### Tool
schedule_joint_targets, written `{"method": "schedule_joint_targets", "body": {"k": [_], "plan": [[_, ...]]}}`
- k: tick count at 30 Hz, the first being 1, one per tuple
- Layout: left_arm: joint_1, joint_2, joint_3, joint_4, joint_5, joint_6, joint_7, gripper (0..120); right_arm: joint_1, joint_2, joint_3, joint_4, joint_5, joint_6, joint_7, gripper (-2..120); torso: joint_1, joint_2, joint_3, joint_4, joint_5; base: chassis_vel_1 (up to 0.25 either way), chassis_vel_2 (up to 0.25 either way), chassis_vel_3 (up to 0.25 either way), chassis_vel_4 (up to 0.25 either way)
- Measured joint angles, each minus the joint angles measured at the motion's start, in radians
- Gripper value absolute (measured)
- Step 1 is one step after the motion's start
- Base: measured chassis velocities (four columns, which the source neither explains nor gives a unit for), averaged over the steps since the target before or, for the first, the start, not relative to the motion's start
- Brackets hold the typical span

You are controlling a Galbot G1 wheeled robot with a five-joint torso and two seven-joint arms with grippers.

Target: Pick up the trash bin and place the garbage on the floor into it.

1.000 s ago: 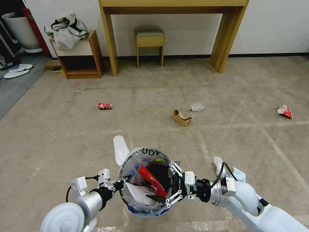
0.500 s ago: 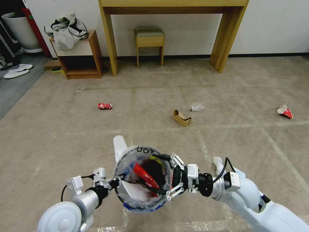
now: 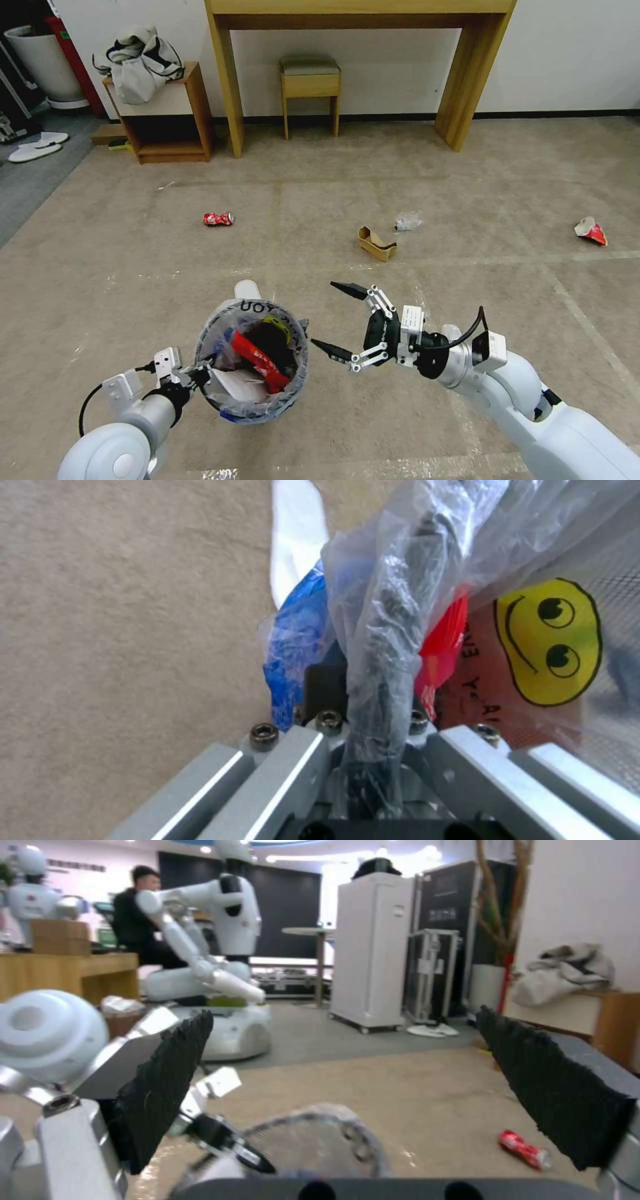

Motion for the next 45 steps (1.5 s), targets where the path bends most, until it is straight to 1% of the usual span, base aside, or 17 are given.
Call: {"method": "schedule_joint_targets", "body": {"k": [5,8,12,15,18,19,21,25,27,33,34,36,39,42,45], "plan": [[0.002,-0.007,0.001,0.001,0.01,-0.002,0.003,0,-0.011,0.019,0.032,-0.064,-0.018,0.013,0.001,100,0.0,0.0,0.0,-0.0001,0.0002,0.0,0.0,0.0,0.0],[-0.001,-0.009,0.013,0.006,0.031,-0.007,0.015,0,-0.014,0.034,0.062,-0.135,-0.037,0.025,0.001,100,0.0,0.0,0.0,0.0,0.0,0.0,0.0,0.0,0.0],[-0.01,-0.011,0.023,0.013,0.049,-0.01,0.023,0,-0.013,0.044,0.088,-0.183,-0.056,0.027,0.015,100,0.0,0.0,0.0,0.0,0.0001,0.0,0.0,0.0,0.0],[-0.02,-0.013,0.031,0.019,0.061,-0.013,0.03,0,-0.014,0.051,0.11,-0.219,-0.069,0.023,0.042,100,0.0,0.0,0.0,0.0,0.0,0.0,0.0,0.0,0.0],[-0.036,-0.018,0.04,0.027,0.085,-0.018,0.043,0,-0.026,0.068,0.166,-0.283,-0.096,0.007,0.101,100,0.0,0.0,0.0,0.0,0.0,0.0,0.0,0.0,0.0],[-0.036,-0.018,0.04,0.027,0.085,-0.018,0.043,0,-0.026,0.068,0.166,-0.283,-0.096,0.007,0.101,100,0.0,0.0,0.0,0.0,0.0,0.0,0.0,0.0,0.0],[-0.043,-0.024,0.042,0.029,0.096,-0.021,0.05,0,-0.038,0.092,0.211,-0.35,-0.13,0.009,0.134,100,0.0,0.0,0.0,-0.0002,0.0,0.0,0.0,0.0,0.0],[-0.047,-0.029,0.042,0.032,0.1,-0.024,0.055,0,-0.046,0.109,0.238,-0.398,-0.147,0.02,0.144,100,0.0,0.0,0.0,0.0,0.0,0.0,0.0,0.0,0.0],[-0.056,-0.035,0.044,0.041,0.105,-0.027,0.055,0,-0.053,0.124,0.256,-0.44,-0.169,0.042,0.146,100,0.0,0.0,0.0,-0.0002,0.0002,0.0,0.0,0.0,0.0],[-0.056,-0.032,0.042,0.046,0.109,-0.031,0.063,0,-0.042,0.127,0.242,-0.462,-0.194,0.049,0.152,100,0.0,0.0,0.0,-0.0001,0.0,0.0,0.0,0.0,0.0],[-0.058,-0.029,0.041,0.047,0.109,-0.032,0.065,0,-0.032,0.125,0.236,-0.468,-0.195,0.048,0.16,100,0.0,0.0,0.0,0.0004,0.0,0.0,0.0,0.0,0.0],[-0.06,-0.027,0.041,0.048,0.109,-0.032,0.065,0,-0.028,0.124,0.234,-0.471,-0.196,0.048,0.163,100,0.0,0.0,0.0,0.0005,-0.0002,0.0,0.0,0.0,0.0],[-0.074,-0.019,0.045,0.057,0.106,-0.032,0.066,0,-0.017,0.123,0.235,-0.489,-0.201,0.045,0.189,100,0.0,0.0,0.0,-0.0001,-0.0001,0.0,0.0,0.0,0.0],[-0.083,-0.018,0.045,0.062,0.104,-0.032,0.066,0,-0.003,0.128,0.246,-0.527,-0.21,0.045,0.202,100,0.0,0.0,0.0,-0.0001,-0.0001,0.0,0.0,0.0,0.0],[-0.09,-0.013,0.045,0.067,0.101,-0.033,0.069,0,0.017,0.129,0.26,-0.594,-0.222,0.053,0.213,100,0.0,0.0,0.0,-0.0001,0.0,0.0,0.0,0.0,0.0]]}}
